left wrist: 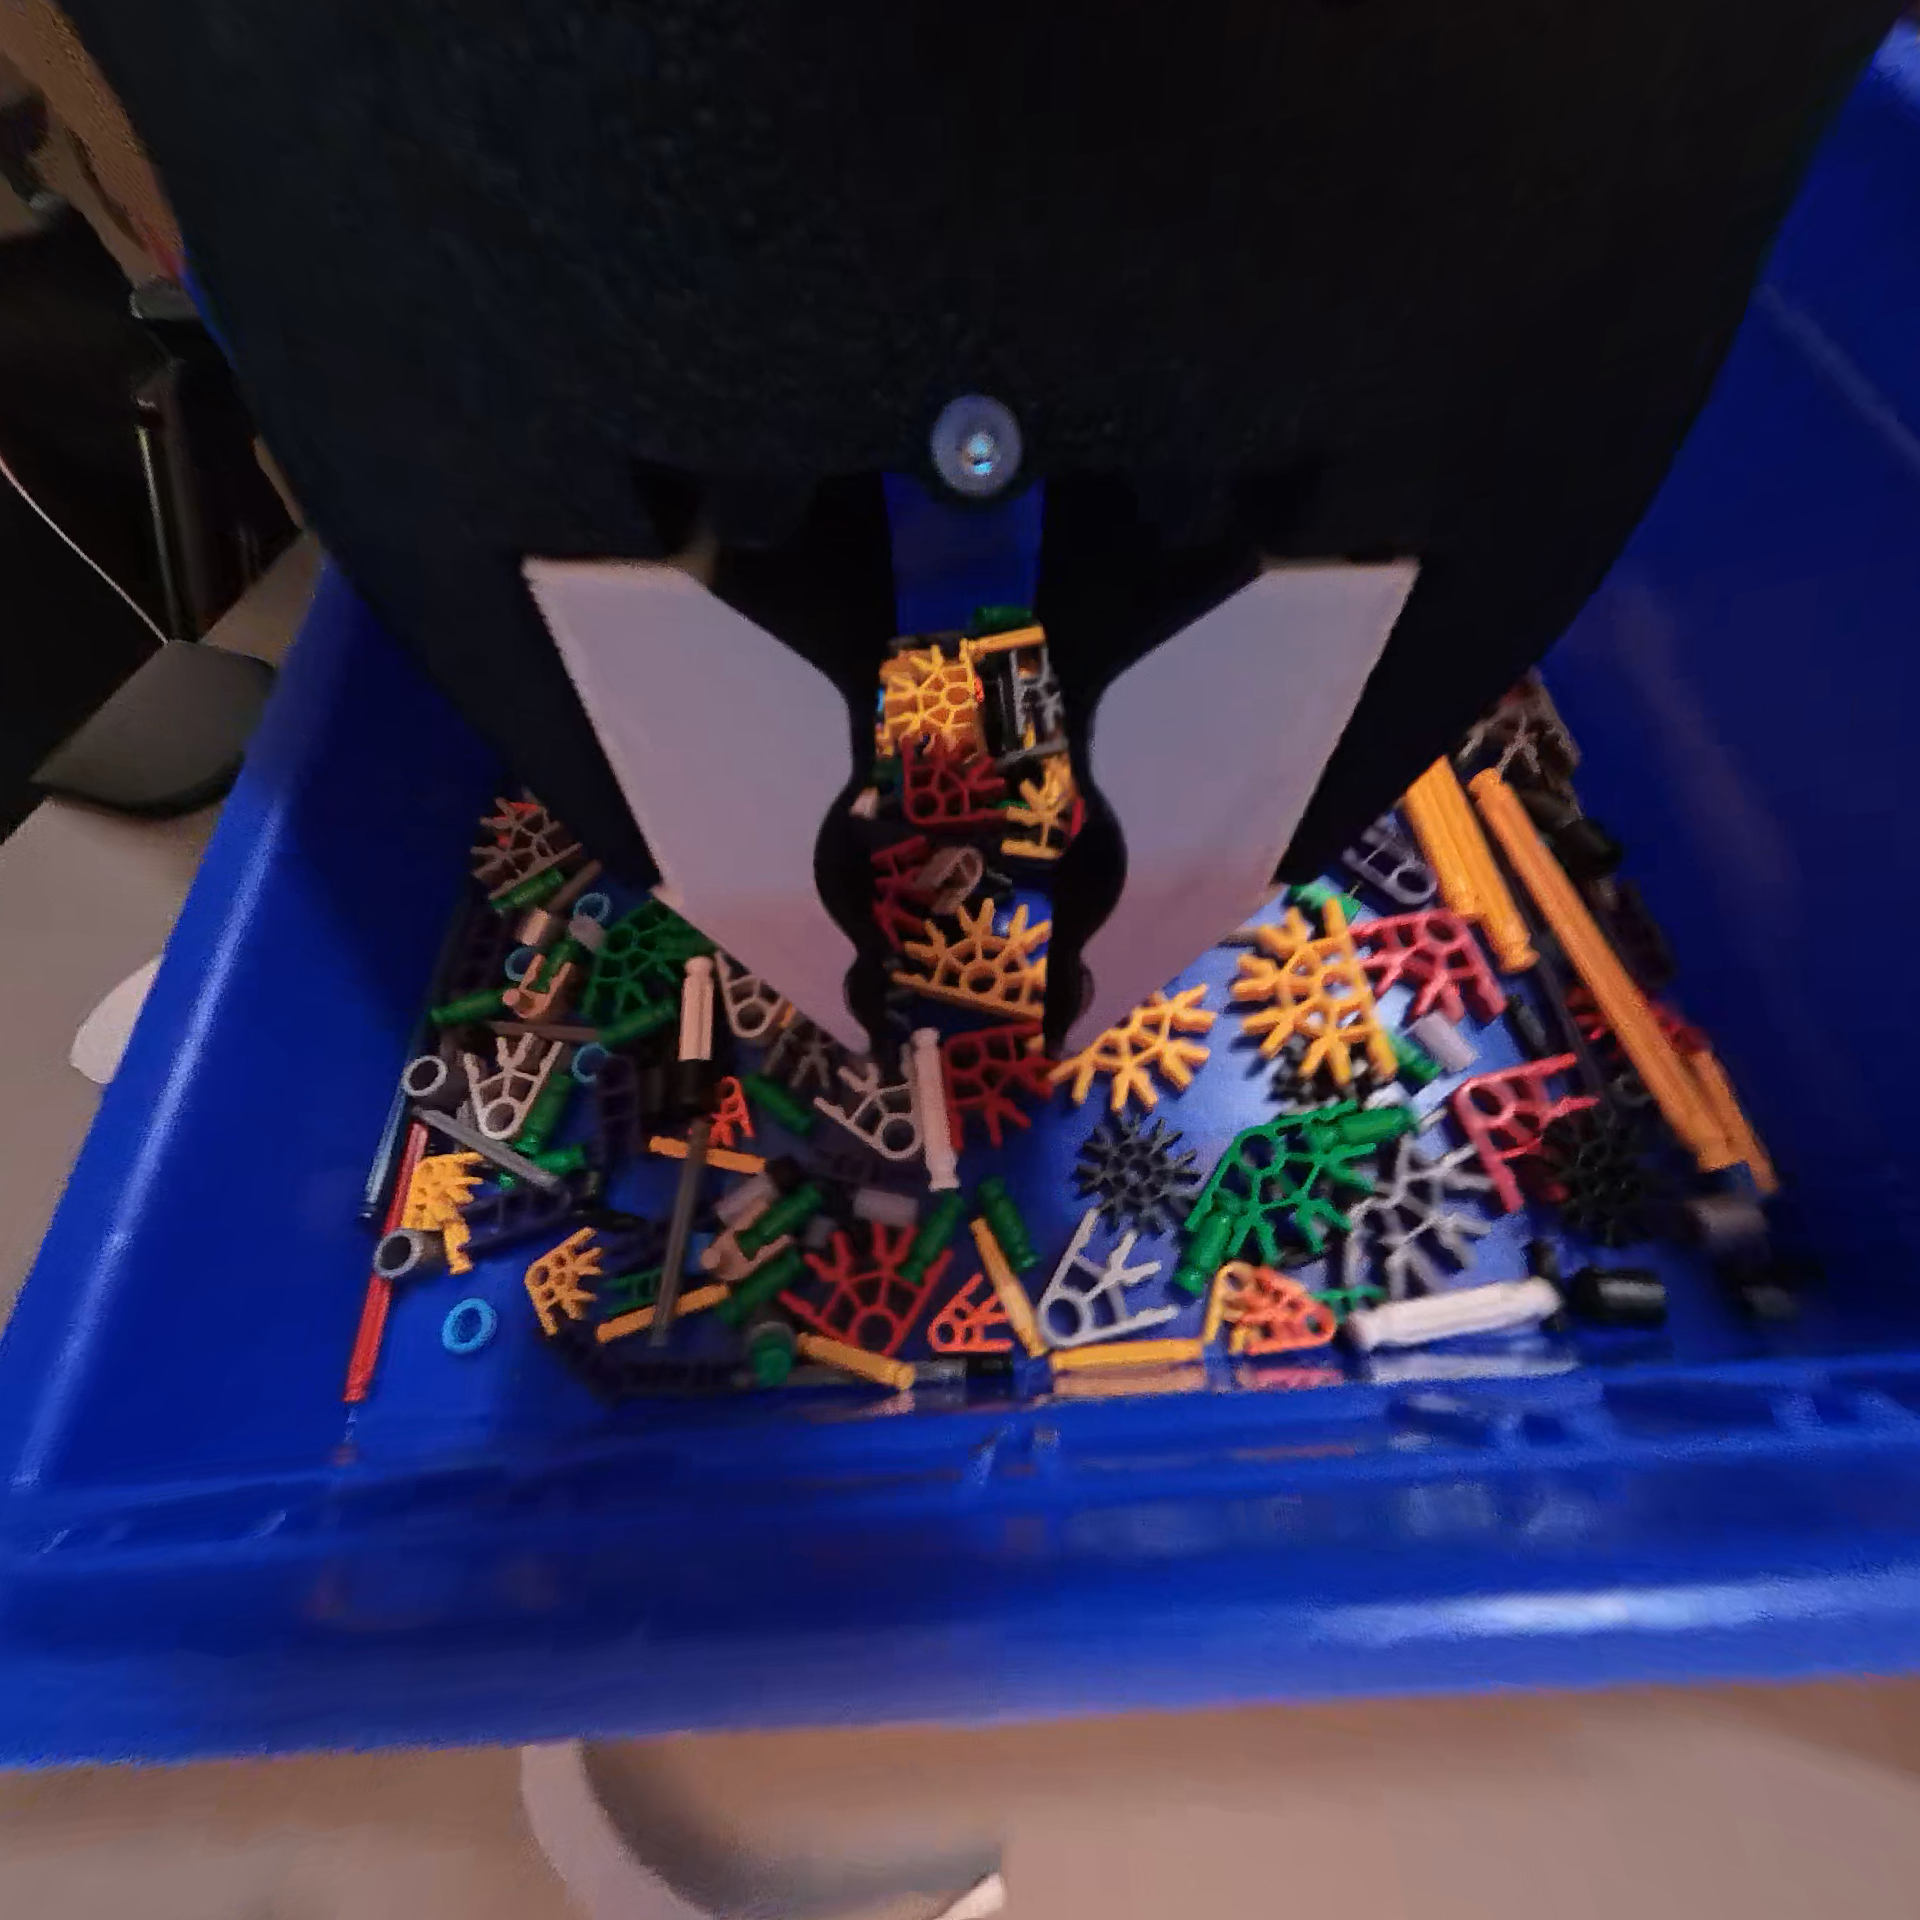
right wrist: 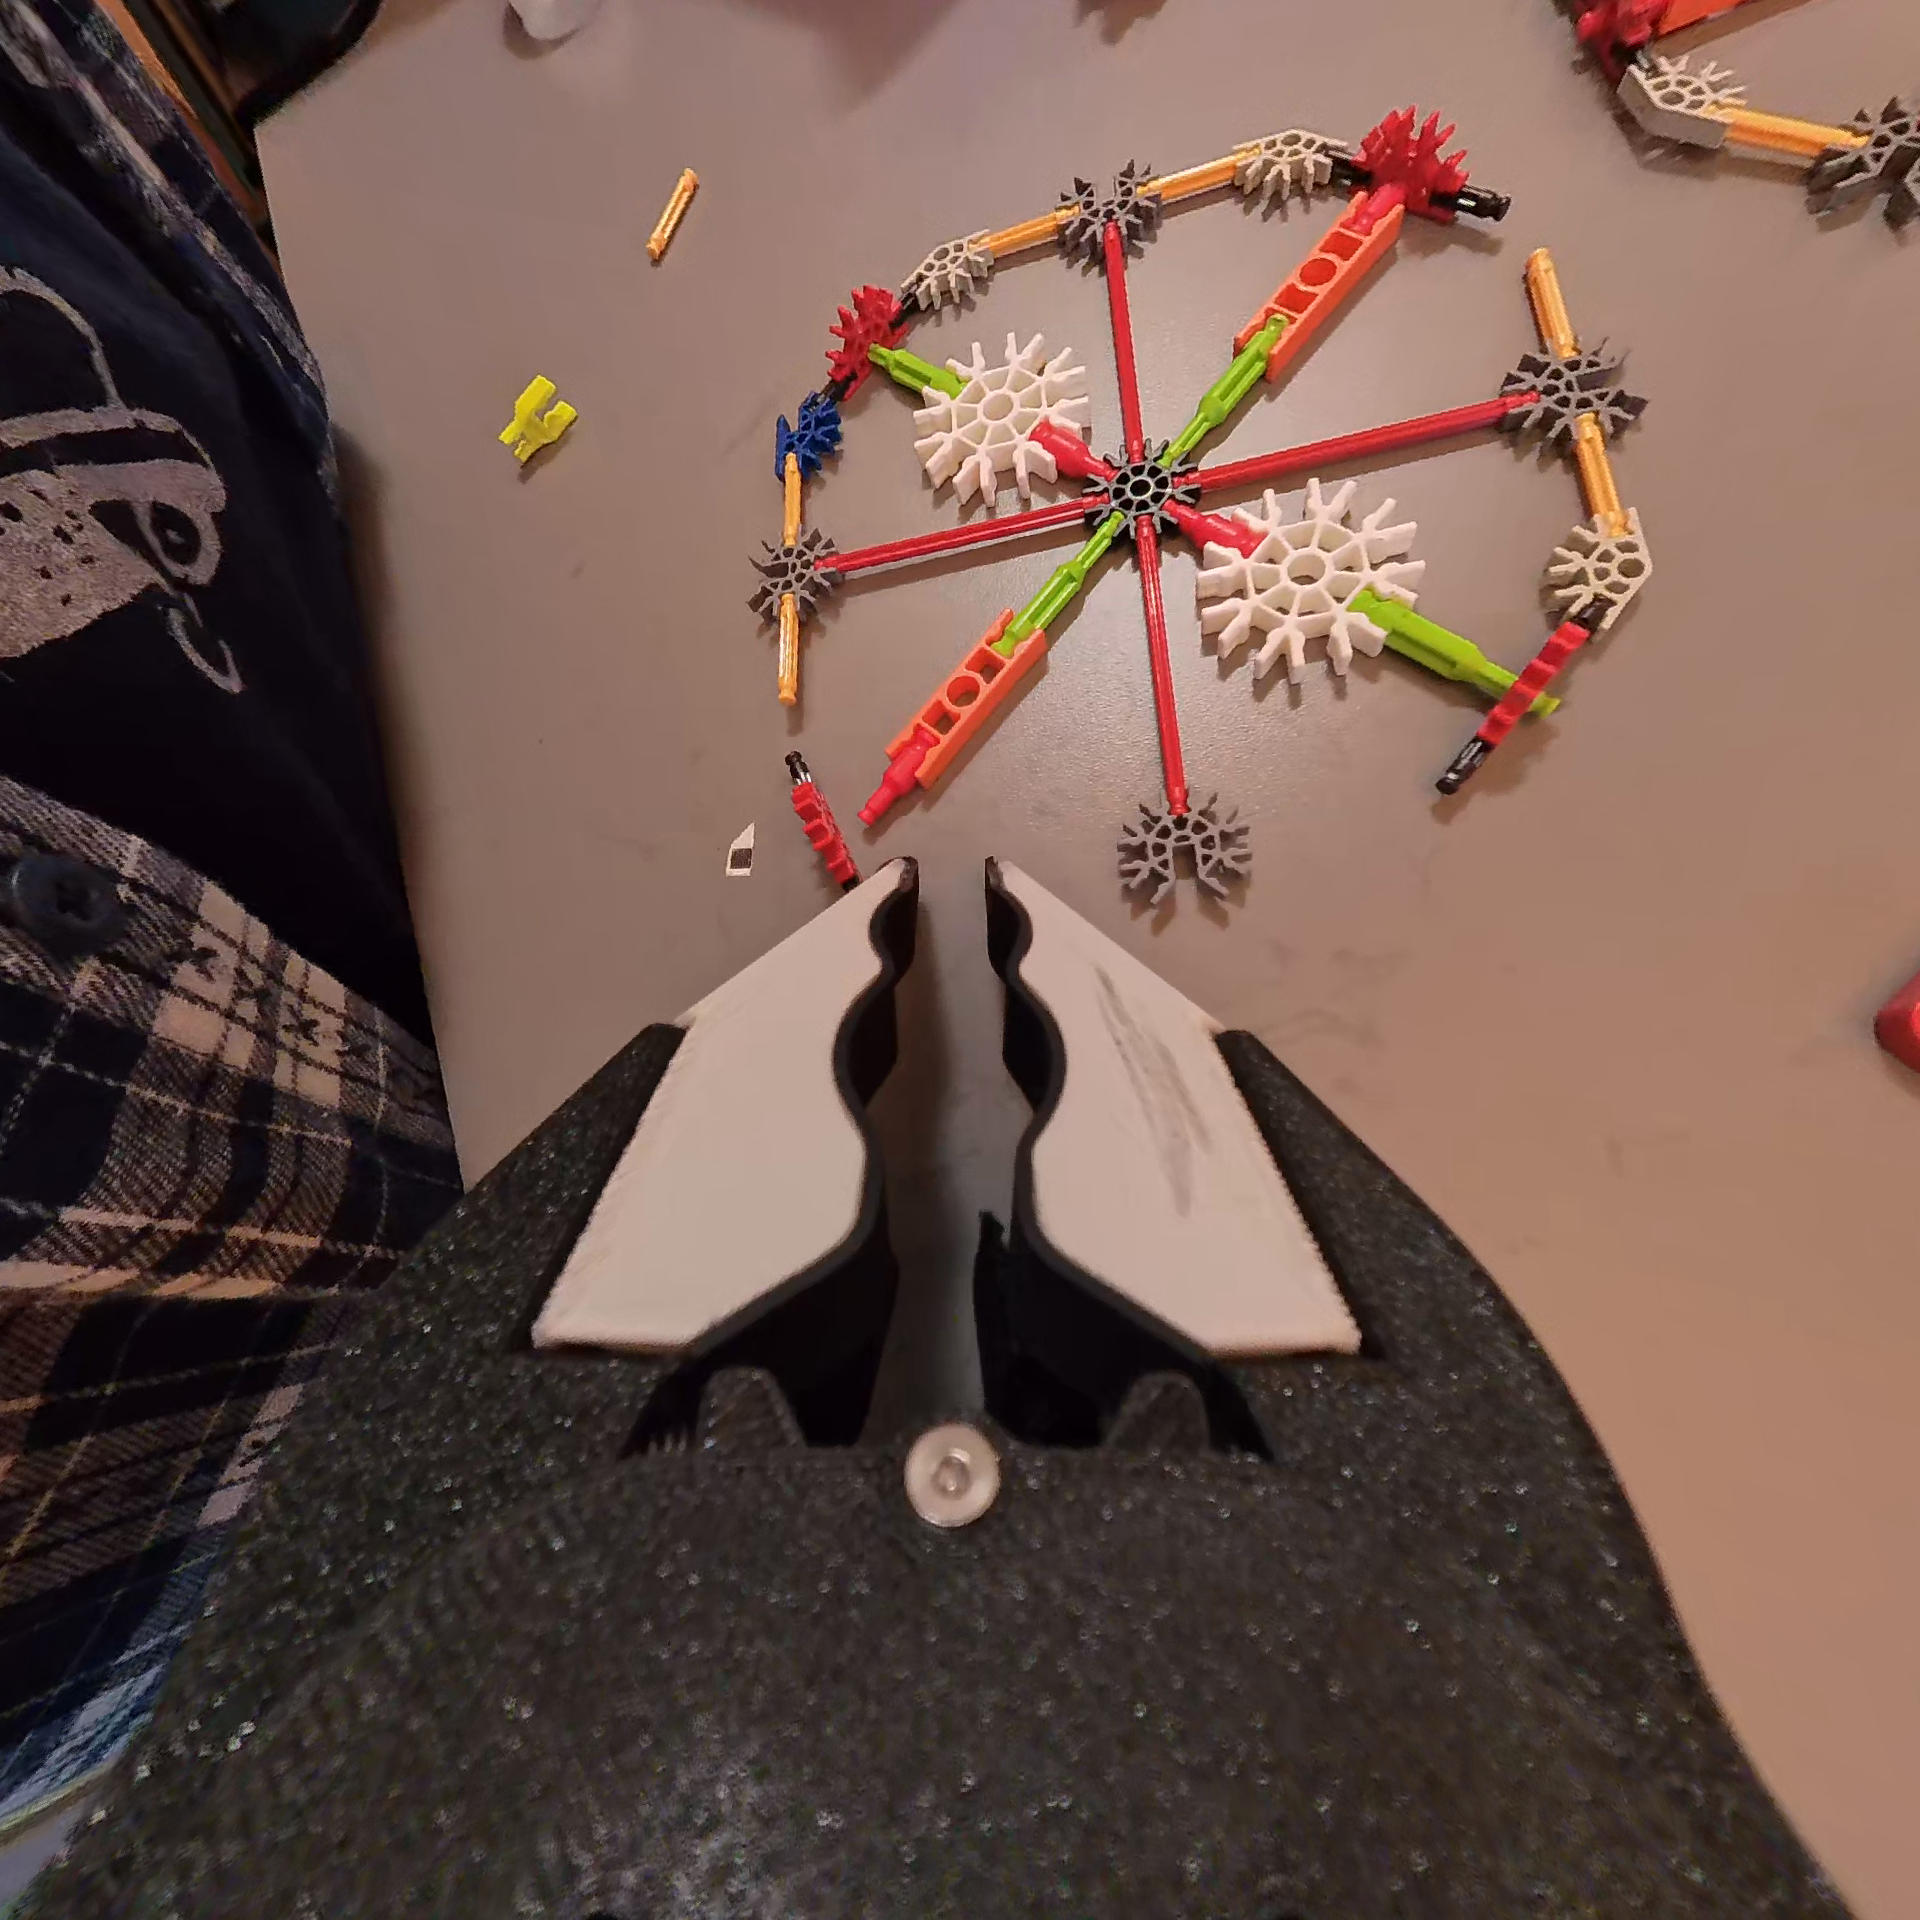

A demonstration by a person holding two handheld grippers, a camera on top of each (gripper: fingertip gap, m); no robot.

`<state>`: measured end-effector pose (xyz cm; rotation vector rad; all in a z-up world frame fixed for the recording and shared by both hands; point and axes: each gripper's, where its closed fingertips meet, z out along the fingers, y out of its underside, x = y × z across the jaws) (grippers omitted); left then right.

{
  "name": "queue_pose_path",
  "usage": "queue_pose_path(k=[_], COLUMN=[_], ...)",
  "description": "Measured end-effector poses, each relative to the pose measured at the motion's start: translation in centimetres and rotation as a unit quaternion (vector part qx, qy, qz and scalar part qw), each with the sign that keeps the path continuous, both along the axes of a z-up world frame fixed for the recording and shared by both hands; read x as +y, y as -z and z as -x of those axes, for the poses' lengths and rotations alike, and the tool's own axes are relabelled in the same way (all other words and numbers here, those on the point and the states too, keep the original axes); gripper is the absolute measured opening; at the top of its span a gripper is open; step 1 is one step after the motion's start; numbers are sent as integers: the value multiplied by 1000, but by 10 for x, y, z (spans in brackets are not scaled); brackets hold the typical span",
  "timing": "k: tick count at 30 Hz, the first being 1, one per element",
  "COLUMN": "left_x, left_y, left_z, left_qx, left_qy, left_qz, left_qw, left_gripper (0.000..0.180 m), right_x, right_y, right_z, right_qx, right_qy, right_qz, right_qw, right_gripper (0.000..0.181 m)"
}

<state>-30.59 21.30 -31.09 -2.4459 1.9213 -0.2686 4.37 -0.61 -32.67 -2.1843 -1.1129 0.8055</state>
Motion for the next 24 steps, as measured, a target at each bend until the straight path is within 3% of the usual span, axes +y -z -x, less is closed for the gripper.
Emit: queue_pose_path(k=[6, 8, 10, 17, 22, 24], left_x=[56, 63, 65, 53, 54, 48], left_y=[-27, -36, -41, -27, -21, -16], left_z=[48, 58, 61, 60, 78, 82], left_qx=[22, 22, 17, 15, 64, 79], left_qy=[-107, -118, -115, -113, -112, -109], left_qz=[-105, -114, -117, -55, -51, -29], left_qw=[988, 986, 986, 992, 990, 990], left_gripper=[53, 63, 62, 64, 85, 101], right_x=[-1, -1, -1, -1, -2, -2], right_y=[0, -1, -1, -1, -1, -1], right_z=[0, 0, 0, 0, 0, 0], right_qx=[1, 1, 2, 2, 1, 1], right_qy=[0, 0, 0, -1, 0, 0], right_qz=[1, 2, 3, 3, 1, 1], right_qw=[1000, 1000, 1000, 1000, 1000, 1000], right_gripper=[12, 12, 12, 12, 11, 11])
